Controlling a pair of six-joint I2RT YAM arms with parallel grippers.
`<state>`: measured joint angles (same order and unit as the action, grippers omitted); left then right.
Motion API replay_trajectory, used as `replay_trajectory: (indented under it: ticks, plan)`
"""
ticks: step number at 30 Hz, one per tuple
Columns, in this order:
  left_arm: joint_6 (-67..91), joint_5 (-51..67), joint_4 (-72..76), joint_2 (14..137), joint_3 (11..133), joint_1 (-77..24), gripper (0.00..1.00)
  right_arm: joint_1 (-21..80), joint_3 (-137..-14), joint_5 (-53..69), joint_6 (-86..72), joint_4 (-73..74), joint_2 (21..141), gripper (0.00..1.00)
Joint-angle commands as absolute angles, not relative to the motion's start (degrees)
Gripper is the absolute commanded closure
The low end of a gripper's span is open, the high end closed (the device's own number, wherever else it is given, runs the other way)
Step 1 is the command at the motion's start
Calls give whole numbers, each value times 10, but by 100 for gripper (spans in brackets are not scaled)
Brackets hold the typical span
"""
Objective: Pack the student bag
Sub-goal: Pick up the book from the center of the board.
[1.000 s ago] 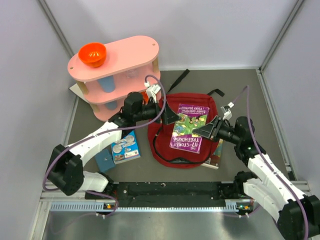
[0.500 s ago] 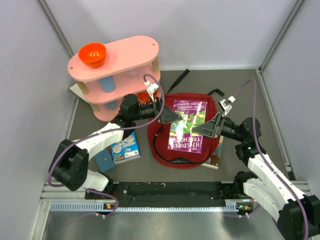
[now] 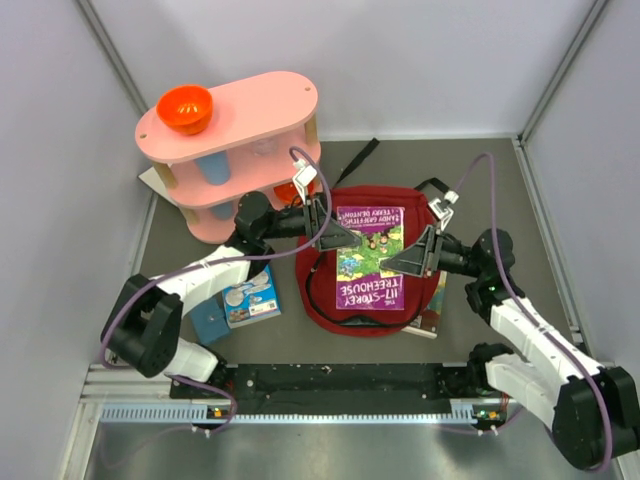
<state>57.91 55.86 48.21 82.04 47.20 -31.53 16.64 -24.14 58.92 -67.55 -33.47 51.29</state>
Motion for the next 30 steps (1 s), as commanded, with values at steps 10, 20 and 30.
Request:
replay_trajectory:
  ticks: [10,20,30]
  plan:
    - [513,525,411,799,477,-313,100,171,-352,554,-506,-153,560,74]
    - [529,238,357,636,386,-312,100,173,-202,295,-615,-115,347,8]
    - [611,193,459,618,360,-316,100,198,-123,275,-721,-229,293,7]
